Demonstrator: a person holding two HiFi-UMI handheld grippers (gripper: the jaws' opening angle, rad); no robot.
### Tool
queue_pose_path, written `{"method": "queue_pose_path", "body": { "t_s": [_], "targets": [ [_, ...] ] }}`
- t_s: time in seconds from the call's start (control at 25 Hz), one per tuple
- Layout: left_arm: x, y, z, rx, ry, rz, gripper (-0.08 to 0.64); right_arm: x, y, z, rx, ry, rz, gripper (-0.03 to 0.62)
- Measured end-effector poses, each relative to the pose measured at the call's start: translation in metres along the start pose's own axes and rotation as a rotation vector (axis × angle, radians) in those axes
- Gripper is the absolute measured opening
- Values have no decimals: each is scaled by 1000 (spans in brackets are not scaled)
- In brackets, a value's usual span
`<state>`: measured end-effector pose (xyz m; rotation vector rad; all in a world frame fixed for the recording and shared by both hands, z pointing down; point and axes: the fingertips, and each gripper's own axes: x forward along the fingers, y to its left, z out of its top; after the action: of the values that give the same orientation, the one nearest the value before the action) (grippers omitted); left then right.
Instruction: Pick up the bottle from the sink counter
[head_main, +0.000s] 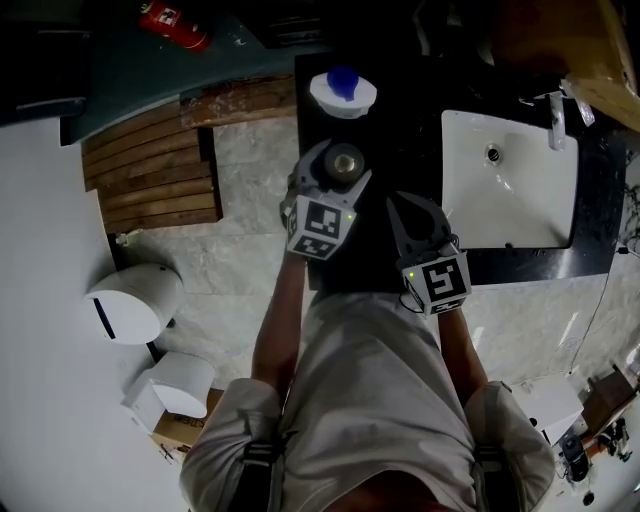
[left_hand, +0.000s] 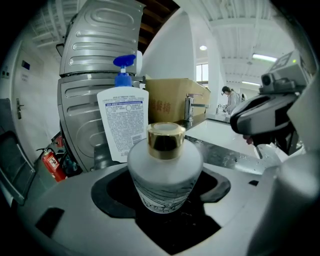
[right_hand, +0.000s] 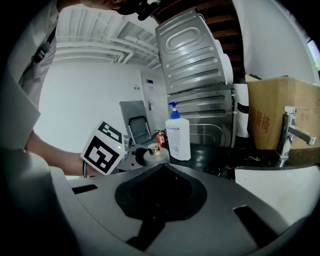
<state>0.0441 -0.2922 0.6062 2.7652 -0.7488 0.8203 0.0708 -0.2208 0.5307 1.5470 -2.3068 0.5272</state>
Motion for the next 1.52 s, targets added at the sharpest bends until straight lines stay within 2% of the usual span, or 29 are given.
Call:
{"method": "queue_pose_path", "body": {
  "t_s": [0.36,0.52,0.68,0.84,1.0,1.52],
  "targets": [
    [-13,-5,0,-36,-31,-11,324,-12,5,12,32,-53,-1,-3],
    [-27,-10,7,-54,-39,-18,325,-18,7,16,-30,-49,-1,-5],
    [-42,-12,20,-60,-65,-18,324,-26,12,32,-93,-121,-29,-5],
    [-57,-12,33,-59,-95,-12,325,-37,12,51,-110,-180,-62,-5],
    [-75,-12,51,-56,-136,-4,325,-44,10,59,-126,-190,-87,-5],
    [-144,-11,120,-16,-288,32,325,-70,30,120,-176,-316,-75,-5]
  ]
}}
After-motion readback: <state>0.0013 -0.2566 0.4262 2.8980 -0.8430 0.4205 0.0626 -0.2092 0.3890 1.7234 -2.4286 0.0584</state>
